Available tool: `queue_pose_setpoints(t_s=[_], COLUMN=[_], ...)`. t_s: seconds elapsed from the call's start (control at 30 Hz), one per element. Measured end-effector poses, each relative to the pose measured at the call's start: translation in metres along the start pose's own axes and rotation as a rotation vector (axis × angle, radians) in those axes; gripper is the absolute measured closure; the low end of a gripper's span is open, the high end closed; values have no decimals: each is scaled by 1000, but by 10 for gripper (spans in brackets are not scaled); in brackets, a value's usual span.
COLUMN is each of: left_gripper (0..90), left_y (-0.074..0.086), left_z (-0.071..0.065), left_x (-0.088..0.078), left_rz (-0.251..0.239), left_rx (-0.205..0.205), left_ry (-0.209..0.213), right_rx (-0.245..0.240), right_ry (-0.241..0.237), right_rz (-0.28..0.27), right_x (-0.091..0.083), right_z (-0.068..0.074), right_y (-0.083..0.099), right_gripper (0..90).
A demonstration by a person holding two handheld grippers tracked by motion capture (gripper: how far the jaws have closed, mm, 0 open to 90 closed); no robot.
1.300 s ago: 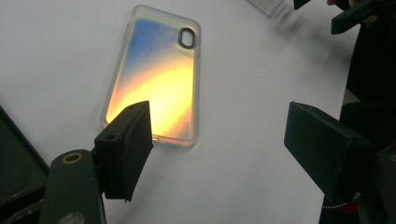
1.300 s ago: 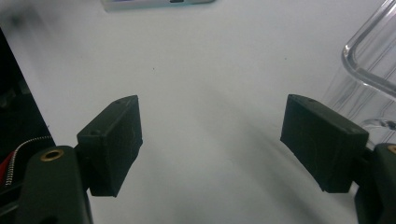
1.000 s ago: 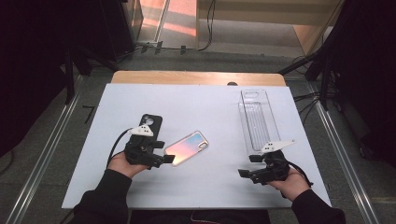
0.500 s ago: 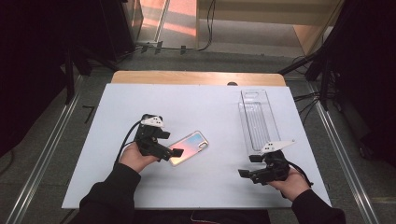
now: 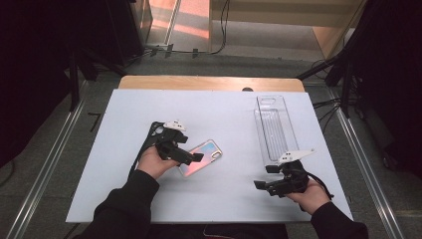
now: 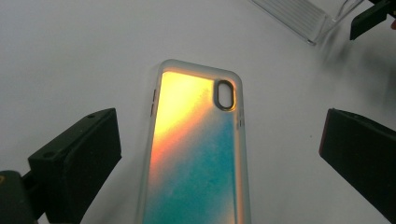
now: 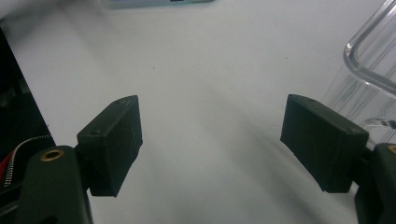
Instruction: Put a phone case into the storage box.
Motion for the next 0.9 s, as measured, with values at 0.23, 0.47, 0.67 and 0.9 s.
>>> queue_pose_setpoints(t_s=[0.23, 0.47, 0.67, 0.9], left_gripper=[0, 0, 0, 0], left_y=[1, 3, 6, 11], left_z=[2, 2, 1, 2], left_x=[8, 13, 18, 23], left_rz=[16, 38, 52, 79], left_rx=[-3, -1, -2, -4], left_ry=[-3, -12, -10, -15], right_rx=[-1, -2, -1, 2], right_ry=[-1, -3, -3, -2], right_rz=[-1, 0, -1, 0], right_x=[0, 0, 0, 0], right_z=[0, 0, 0, 0], right_y=[0, 0, 0, 0], right_gripper=[186, 186, 186, 186])
Point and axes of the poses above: each handheld gripper's, and its own axes: x roughly forward along the jaws, y roughly out of its underside, z roughly to its left, the point moved 3 cm from there along x, roughly forward along the jaws, and after that the axes turned 3 degrees about x, right-handed, at the moved point
